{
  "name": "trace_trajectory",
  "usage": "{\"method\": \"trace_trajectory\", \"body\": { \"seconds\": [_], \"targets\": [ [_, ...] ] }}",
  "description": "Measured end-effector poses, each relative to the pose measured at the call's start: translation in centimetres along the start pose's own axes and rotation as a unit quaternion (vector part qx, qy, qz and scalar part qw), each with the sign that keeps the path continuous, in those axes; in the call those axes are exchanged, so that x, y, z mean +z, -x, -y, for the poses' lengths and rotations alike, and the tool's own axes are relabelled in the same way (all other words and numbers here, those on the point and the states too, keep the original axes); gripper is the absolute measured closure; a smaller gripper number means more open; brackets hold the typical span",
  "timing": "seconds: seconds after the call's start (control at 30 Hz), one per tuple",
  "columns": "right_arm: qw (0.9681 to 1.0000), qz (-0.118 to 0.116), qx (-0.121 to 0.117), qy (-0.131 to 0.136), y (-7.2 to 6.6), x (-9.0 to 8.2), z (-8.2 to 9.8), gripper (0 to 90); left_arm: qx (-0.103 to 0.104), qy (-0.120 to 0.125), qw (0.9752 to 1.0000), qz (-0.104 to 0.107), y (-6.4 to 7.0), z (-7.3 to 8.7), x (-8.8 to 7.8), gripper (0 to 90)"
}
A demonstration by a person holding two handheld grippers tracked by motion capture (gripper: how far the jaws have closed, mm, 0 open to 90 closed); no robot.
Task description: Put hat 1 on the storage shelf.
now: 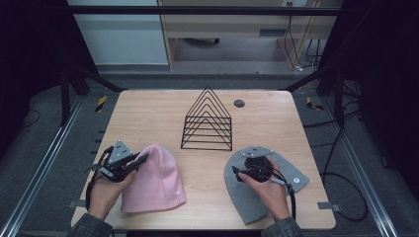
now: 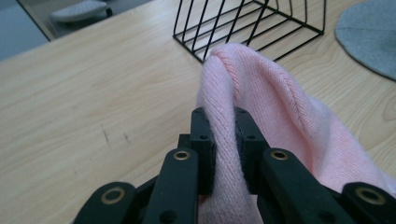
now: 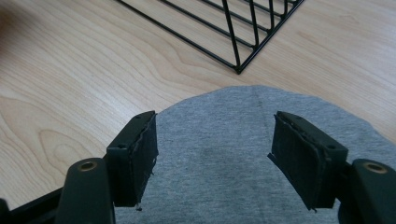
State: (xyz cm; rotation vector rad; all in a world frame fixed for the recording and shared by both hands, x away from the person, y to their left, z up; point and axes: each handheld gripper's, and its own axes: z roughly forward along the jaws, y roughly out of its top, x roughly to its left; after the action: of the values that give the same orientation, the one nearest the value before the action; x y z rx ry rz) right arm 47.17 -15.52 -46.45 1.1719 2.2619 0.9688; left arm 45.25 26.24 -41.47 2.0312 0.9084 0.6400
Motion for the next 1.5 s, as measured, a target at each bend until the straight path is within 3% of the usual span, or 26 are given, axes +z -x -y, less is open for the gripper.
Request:
{"method": "trace_trajectory", "body": {
  "seconds": [0.07,0.27,0.4,0.57,0.73,0.87,1.1,1.27,1.5],
  "targets": [
    [1.0,0.0,0.004,0.005,0.0,-0.2,0.0,31.1,0.002,0.012,0.9999,0.005,0.4,-0.5,-0.6,80.6],
    [0.9997,-0.003,0.001,0.024,-0.8,-0.9,-0.6,31.2,0.034,0.03,0.9989,0.011,1.5,-2.8,-1.9,80.7],
    [0.9989,-0.01,-0.025,0.037,-2.1,-1.6,-2.2,31.4,0.055,0.047,0.9973,0.012,2.0,-5.0,-2.6,80.7],
    [0.9962,-0.033,-0.064,0.049,-4.4,-2.5,-4.6,31.5,0.076,0.059,0.9953,0.001,1.5,-8.3,-3.2,80.8],
    [0.993,-0.056,-0.085,0.059,-6.2,-2.8,-6.8,32.1,0.062,0.081,0.9947,-0.007,0.4,-10.9,-3.7,80.7],
    [0.9896,-0.076,-0.102,0.067,-7.5,-2.9,-8.6,33.6,0.065,0.095,0.9933,-0.01,0.1,-12.7,-4.4,80.6],
    [0.9847,-0.104,-0.12,0.071,-9.3,-2.4,-10.6,36.1,0.056,0.12,0.9912,0.003,0.2,-14.9,-5.7,80.5],
    [0.9831,-0.11,-0.127,0.071,-9.8,-1.8,-11.5,36.2,0.058,0.132,0.9894,0.015,0.6,-16.0,-6.8,80.4],
    [0.9817,-0.131,-0.12,0.07,-9.6,-1.3,-12.5,32.1,0.07,0.138,0.9873,0.034,1.6,-17.2,-7.5,80.3]
  ]
}}
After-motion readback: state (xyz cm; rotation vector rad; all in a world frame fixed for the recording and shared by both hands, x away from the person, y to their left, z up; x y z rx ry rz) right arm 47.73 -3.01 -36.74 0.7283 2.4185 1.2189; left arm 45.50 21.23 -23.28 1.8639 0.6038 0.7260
